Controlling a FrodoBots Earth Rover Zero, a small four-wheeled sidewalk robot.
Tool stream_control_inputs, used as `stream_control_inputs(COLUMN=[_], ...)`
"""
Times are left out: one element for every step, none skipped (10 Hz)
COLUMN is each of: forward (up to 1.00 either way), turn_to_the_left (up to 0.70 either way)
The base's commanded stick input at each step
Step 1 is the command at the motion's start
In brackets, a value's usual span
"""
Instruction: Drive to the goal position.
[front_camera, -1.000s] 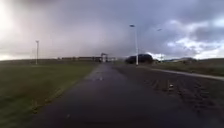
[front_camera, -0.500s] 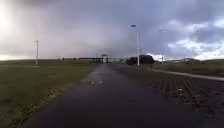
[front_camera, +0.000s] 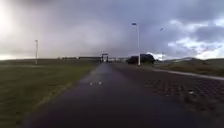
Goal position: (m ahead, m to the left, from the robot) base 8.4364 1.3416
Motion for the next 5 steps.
stream_control_inputs(forward=[0.7, 0.7, 0.7, 0.7, 0.7], turn_to_the_left=[0.0, 0.0, 0.0, 0.0, 0.0])
